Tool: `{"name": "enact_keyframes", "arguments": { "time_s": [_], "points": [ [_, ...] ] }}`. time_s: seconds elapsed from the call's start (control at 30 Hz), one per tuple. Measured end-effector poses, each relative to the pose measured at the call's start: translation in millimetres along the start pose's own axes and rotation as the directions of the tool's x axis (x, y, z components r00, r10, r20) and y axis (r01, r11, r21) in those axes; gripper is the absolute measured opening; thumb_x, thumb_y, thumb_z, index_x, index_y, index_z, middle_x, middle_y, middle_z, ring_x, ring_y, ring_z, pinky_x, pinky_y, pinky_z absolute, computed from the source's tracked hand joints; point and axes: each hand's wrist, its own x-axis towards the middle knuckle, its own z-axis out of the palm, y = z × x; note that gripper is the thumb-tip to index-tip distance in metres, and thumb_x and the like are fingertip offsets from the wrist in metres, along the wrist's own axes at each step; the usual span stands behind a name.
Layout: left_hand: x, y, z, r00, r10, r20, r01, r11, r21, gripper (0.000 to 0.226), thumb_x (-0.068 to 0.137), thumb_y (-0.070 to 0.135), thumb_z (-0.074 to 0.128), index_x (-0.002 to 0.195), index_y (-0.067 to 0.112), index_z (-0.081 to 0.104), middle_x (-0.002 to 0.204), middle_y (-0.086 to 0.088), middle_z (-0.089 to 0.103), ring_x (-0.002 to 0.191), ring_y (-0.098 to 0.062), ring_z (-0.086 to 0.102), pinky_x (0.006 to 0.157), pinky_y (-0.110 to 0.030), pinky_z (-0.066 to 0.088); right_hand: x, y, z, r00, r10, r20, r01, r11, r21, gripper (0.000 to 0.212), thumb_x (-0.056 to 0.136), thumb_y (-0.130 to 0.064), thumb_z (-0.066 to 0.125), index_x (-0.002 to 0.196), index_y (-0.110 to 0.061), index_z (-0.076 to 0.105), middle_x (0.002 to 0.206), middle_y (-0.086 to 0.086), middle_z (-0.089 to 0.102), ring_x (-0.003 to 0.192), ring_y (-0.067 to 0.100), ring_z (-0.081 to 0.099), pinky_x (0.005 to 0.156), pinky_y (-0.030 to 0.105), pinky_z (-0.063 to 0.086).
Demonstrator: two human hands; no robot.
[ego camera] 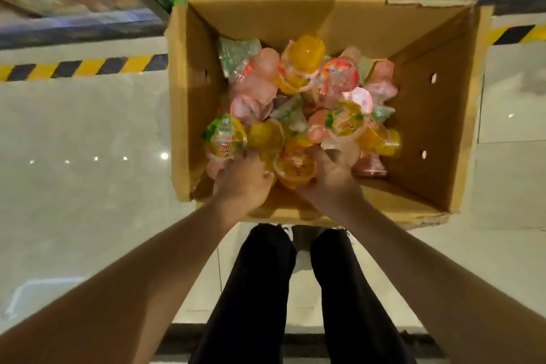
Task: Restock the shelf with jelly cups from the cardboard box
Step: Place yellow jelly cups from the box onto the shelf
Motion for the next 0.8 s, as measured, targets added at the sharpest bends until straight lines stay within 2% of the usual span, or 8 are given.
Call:
{"name": "enact_keyframes", "arguments": {
  "time_s": [0.17, 0.33, 0.5, 0.63, 0.8],
  "points": [
    [24.2, -2.8, 29.5, 0.993, -0.118, 0.015, 0.119, 0.988, -0.099, 0.082, 0.087, 0.047, 0.068, 0.147, 0.009, 0.027, 0.142, -0.016, 0.042, 0.124, -0.040, 0.052, 0.098, -0.049, 0.044, 23.8, 9.1, 33.3, 0.999, 0.039, 0.004, -0.040, 0.992, 0.116, 0.081, 0.072, -0.047, 0.080, 0.141, -0.036, 0.038, 0.135, 0.007, 0.041, 0.117, 0.034, 0.054, 0.098, 0.042, 0.049],
    [27.2, 2.2, 42.3, 0.990, -0.127, -0.054, 0.120, 0.985, -0.120, 0.098, 0.083, 0.032, 0.076, 0.153, 0.008, 0.012, 0.150, -0.024, 0.028, 0.127, -0.041, 0.050, 0.100, -0.046, 0.044, 33.2, 7.8, 42.4, 0.999, 0.005, -0.035, -0.001, 0.994, 0.111, 0.078, 0.074, -0.045, 0.081, 0.136, -0.023, 0.040, 0.124, 0.005, 0.036, 0.103, 0.030, 0.058, 0.077, 0.027, 0.040],
    [25.3, 2.5, 52.1, 0.987, -0.127, -0.102, 0.100, 0.966, -0.237, 0.089, 0.082, 0.016, 0.076, 0.148, 0.010, 0.016, 0.144, -0.018, 0.022, 0.127, -0.042, 0.046, 0.105, -0.043, 0.043, 30.7, 4.9, 49.4, 0.994, -0.038, -0.098, 0.054, 0.984, 0.172, 0.077, 0.073, -0.041, 0.083, 0.134, -0.018, 0.044, 0.135, 0.009, 0.040, 0.108, 0.029, 0.056, 0.076, 0.022, 0.036],
    [21.7, 4.0, 49.9, 0.986, -0.130, -0.103, 0.095, 0.952, -0.290, 0.083, 0.080, 0.021, 0.078, 0.142, 0.013, 0.023, 0.141, -0.015, 0.025, 0.128, -0.041, 0.044, 0.109, -0.044, 0.040, 25.4, 1.2, 44.8, 0.985, -0.037, -0.169, 0.070, 0.979, 0.191, 0.076, 0.073, -0.036, 0.083, 0.136, -0.016, 0.045, 0.129, 0.008, 0.044, 0.109, 0.030, 0.056, 0.079, 0.023, 0.038],
    [3.3, 7.6, 32.8, 0.982, -0.174, -0.078, 0.124, 0.894, -0.430, 0.071, 0.078, 0.022, 0.067, 0.140, 0.021, 0.031, 0.142, -0.008, 0.033, 0.133, -0.036, 0.039, 0.112, -0.049, 0.037, 12.7, -12.4, 12.6, 0.980, -0.091, -0.177, 0.118, 0.983, 0.144, 0.072, 0.074, -0.030, 0.080, 0.135, -0.019, 0.043, 0.124, 0.003, 0.047, 0.101, 0.023, 0.059, 0.067, 0.014, 0.036]
  ]
}}
